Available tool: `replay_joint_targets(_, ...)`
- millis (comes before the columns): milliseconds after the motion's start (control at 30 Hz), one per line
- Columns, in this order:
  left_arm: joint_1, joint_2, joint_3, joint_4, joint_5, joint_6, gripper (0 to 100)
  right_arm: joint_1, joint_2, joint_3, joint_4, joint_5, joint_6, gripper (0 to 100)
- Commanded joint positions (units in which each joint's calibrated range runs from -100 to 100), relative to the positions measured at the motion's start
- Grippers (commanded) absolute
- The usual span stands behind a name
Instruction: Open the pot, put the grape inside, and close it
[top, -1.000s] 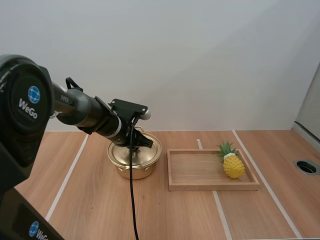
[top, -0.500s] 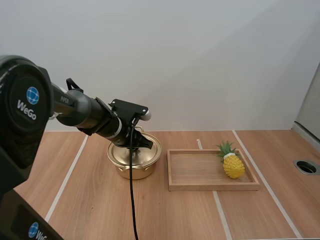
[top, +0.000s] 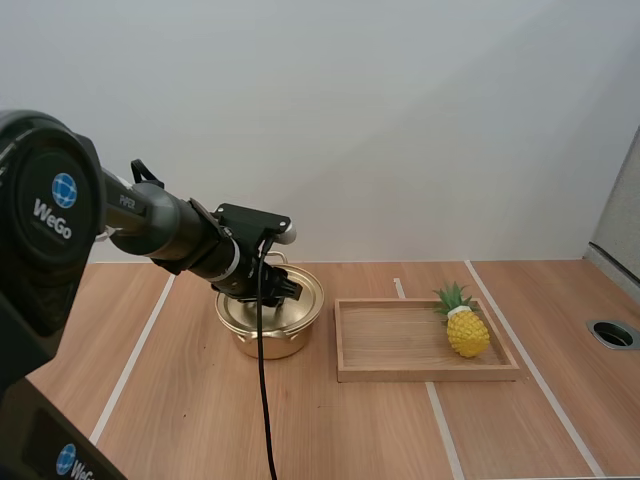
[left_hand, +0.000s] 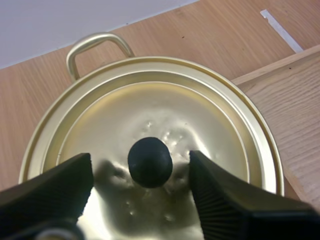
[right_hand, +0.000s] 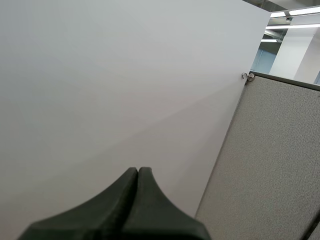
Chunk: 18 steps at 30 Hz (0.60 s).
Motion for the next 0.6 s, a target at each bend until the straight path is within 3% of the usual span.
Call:
replay_joint_targets(0, -0.15, 0.1, 0.2, 1.1, 2.8, -0.3, 100, -0.2, -0.8, -0.3, -0.5, 0.0, -0.4, 0)
replay_joint_targets(567, -0.15, -7.0, -4.2, 0.3, -2.2, -0.3, 100, -0.2, -0.8, -0.3, -0.5, 0.0, -0.4, 0)
